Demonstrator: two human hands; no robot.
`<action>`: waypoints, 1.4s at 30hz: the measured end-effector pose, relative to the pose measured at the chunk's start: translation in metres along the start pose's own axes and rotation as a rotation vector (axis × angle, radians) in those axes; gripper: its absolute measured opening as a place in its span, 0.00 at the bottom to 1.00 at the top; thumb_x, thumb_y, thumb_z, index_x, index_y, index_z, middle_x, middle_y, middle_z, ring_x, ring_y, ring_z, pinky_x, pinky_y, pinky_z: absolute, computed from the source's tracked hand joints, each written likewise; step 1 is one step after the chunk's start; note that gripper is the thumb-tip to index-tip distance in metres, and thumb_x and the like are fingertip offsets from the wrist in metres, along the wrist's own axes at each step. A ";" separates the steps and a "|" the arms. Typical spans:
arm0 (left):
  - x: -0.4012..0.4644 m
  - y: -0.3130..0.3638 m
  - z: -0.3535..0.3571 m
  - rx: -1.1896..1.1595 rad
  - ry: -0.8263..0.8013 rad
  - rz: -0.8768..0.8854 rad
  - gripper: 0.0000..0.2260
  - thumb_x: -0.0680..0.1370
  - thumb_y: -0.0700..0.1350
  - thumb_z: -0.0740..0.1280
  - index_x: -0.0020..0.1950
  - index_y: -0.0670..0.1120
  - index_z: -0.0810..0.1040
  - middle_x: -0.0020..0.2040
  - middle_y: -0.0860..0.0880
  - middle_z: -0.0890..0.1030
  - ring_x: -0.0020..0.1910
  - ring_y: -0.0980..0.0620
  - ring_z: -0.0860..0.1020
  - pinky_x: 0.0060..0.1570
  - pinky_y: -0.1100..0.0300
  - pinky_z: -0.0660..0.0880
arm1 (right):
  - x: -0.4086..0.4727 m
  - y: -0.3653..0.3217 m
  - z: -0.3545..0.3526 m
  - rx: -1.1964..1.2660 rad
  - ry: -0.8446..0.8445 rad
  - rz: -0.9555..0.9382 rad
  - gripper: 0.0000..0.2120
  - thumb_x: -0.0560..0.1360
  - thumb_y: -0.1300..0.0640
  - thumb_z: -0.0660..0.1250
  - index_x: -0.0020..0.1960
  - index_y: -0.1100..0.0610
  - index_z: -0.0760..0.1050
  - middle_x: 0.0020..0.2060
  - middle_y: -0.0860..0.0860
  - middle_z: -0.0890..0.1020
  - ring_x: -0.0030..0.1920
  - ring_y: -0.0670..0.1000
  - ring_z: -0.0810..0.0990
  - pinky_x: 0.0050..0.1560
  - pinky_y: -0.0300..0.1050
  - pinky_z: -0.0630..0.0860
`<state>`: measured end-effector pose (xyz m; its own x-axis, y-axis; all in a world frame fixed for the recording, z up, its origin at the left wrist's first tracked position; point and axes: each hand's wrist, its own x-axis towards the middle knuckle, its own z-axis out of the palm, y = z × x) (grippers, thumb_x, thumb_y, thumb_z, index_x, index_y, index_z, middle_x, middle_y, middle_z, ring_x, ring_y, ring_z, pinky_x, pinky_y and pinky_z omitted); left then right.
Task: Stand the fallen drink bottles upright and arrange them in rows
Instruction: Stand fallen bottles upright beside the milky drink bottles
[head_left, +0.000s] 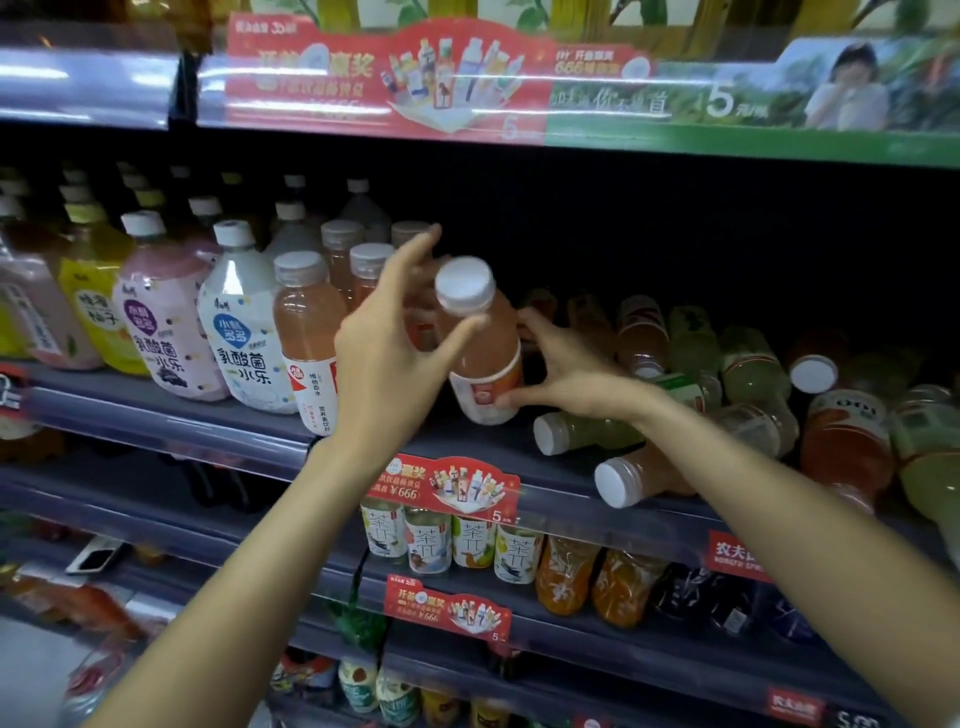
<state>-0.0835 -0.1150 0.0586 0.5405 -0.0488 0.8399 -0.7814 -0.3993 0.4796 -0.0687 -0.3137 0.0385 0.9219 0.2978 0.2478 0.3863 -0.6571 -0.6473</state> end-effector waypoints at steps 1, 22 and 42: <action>0.002 -0.001 0.000 0.012 0.026 0.038 0.27 0.73 0.48 0.74 0.69 0.48 0.68 0.59 0.53 0.77 0.51 0.56 0.79 0.51 0.65 0.75 | 0.000 -0.003 0.010 0.079 0.012 0.027 0.34 0.65 0.54 0.78 0.64 0.50 0.64 0.62 0.48 0.75 0.62 0.45 0.75 0.63 0.47 0.72; -0.010 -0.057 0.041 0.932 -0.186 0.412 0.25 0.68 0.33 0.64 0.66 0.43 0.75 0.66 0.37 0.73 0.62 0.39 0.72 0.72 0.40 0.48 | 0.044 0.053 -0.020 -0.979 -0.049 -0.230 0.24 0.73 0.61 0.67 0.68 0.54 0.70 0.66 0.51 0.72 0.66 0.56 0.69 0.62 0.50 0.65; -0.023 -0.063 0.033 0.762 -0.329 0.408 0.33 0.72 0.54 0.69 0.73 0.40 0.66 0.62 0.42 0.77 0.65 0.45 0.73 0.74 0.47 0.51 | 0.009 0.004 -0.028 -0.612 0.351 -0.282 0.23 0.74 0.49 0.70 0.65 0.55 0.71 0.59 0.51 0.78 0.58 0.54 0.77 0.54 0.46 0.70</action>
<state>-0.0363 -0.1189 0.0011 0.4205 -0.5291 0.7370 -0.5776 -0.7826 -0.2323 -0.0581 -0.3338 0.0583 0.7016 0.3407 0.6258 0.4621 -0.8861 -0.0356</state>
